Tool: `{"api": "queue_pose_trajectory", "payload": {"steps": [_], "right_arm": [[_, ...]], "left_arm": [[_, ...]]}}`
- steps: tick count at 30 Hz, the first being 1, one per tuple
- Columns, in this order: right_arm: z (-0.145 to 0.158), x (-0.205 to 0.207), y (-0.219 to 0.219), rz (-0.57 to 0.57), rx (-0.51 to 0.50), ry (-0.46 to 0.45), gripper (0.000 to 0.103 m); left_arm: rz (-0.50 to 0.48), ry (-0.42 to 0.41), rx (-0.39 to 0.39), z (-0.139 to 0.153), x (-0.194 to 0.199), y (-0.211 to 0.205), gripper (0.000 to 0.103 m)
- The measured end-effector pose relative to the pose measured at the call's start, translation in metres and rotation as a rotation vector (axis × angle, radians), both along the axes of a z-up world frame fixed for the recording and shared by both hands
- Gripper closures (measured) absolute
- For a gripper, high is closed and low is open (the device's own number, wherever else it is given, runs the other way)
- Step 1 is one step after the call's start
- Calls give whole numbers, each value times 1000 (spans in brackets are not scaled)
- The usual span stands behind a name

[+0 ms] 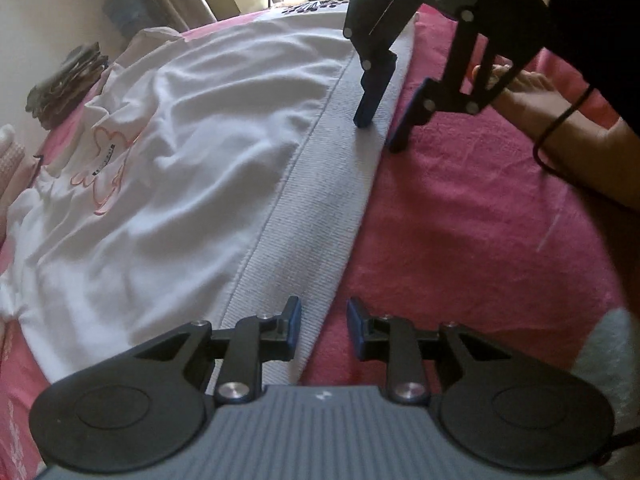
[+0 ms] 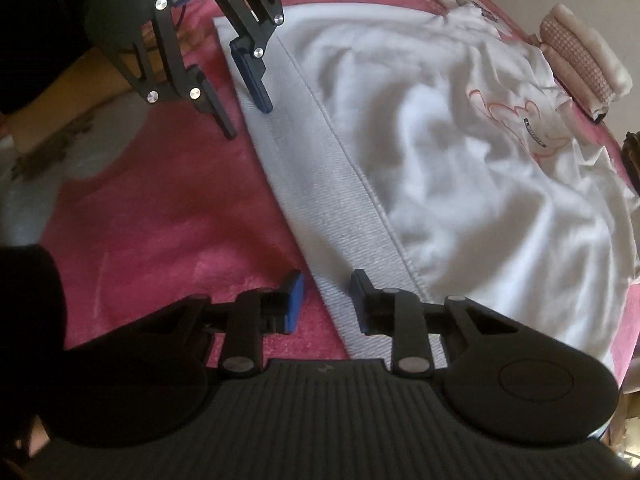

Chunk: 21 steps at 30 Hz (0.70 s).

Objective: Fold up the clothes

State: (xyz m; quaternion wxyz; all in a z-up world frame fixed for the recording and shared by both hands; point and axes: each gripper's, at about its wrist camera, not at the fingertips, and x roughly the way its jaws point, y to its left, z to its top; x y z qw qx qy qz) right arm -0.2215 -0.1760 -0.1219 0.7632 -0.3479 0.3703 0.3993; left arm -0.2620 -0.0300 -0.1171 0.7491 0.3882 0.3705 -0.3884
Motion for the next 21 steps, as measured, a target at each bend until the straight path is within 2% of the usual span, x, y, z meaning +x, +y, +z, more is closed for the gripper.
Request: {"api": "queue_pose_trajectory", "payload": {"steps": [1,2,3,6,12,15,18,21], "right_arm": [[-1,0,0,-2,-1,-5,88],[-3,0,1,-5,-2,-10,95],[-4,0,1,-7,-4,-16,98],[3,2,-2,-21,26,-7,102],[35,36,-25,-168,192,79,102],[47,49,-34,-212,250,96,102],[47,55,-35,-221,258,96,102],[41,57,-31,-212,238,97,102]], "left_arm": [[-2,-4,-6,0,0,0,81],[-2,-7,-14,1,2,1,97],[4,-5,-25,2,5,2,101],[38,30,-78,11,15,8,101],[178,94,-219,46,49,32,101],[212,63,-234,57,61,36,101],[202,42,-208,57,62,31,101],[192,-68,-183,59,59,25,101]]}}
